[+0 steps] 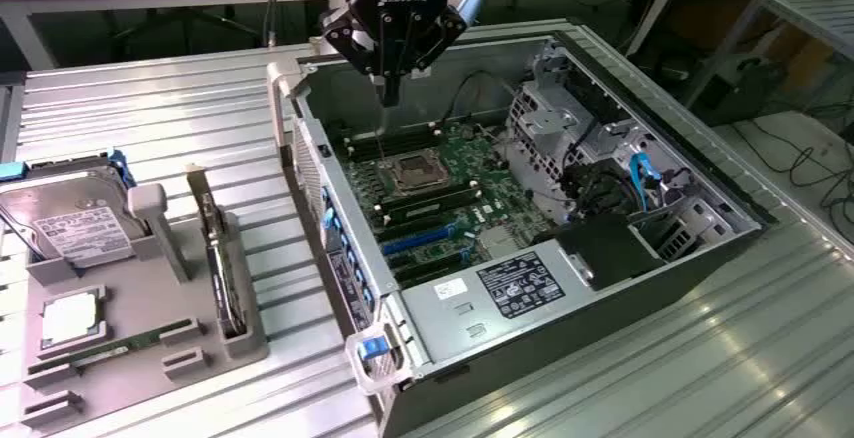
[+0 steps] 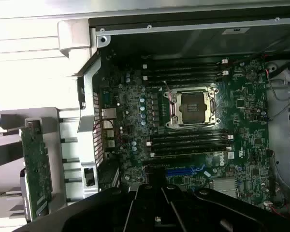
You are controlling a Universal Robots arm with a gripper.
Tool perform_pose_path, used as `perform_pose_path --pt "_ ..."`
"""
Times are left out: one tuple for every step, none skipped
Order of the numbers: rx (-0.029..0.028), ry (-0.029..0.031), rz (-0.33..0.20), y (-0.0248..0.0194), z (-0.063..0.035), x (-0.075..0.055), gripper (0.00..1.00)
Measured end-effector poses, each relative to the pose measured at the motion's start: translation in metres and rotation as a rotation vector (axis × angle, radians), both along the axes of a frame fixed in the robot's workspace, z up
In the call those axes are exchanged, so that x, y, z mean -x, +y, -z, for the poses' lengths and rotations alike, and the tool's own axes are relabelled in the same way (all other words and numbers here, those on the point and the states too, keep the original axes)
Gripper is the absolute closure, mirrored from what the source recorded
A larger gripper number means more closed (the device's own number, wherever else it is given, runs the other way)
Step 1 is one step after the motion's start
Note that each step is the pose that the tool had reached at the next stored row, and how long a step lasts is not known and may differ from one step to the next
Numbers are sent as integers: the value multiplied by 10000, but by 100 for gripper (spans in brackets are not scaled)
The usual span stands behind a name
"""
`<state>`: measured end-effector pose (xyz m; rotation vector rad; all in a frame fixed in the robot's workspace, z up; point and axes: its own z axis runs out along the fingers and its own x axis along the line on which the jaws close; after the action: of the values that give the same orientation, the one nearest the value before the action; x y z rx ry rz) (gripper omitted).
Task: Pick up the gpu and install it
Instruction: 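Reach for the gpu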
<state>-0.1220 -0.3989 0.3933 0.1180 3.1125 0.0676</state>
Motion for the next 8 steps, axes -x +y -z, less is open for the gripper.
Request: perform_pose_path --pt "-1 0 0 0 0 18 89" --pt "0 0 0 0 0 40 89" --pt "0 0 0 0 0 47 89" --pt "1 0 0 0 0 54 89" --pt "0 0 -1 0 0 60 89" --pt "0 0 0 0 0 67 89" --pt "0 0 -1 -1 0 76 89" --pt "0 0 0 -1 0 82 89"
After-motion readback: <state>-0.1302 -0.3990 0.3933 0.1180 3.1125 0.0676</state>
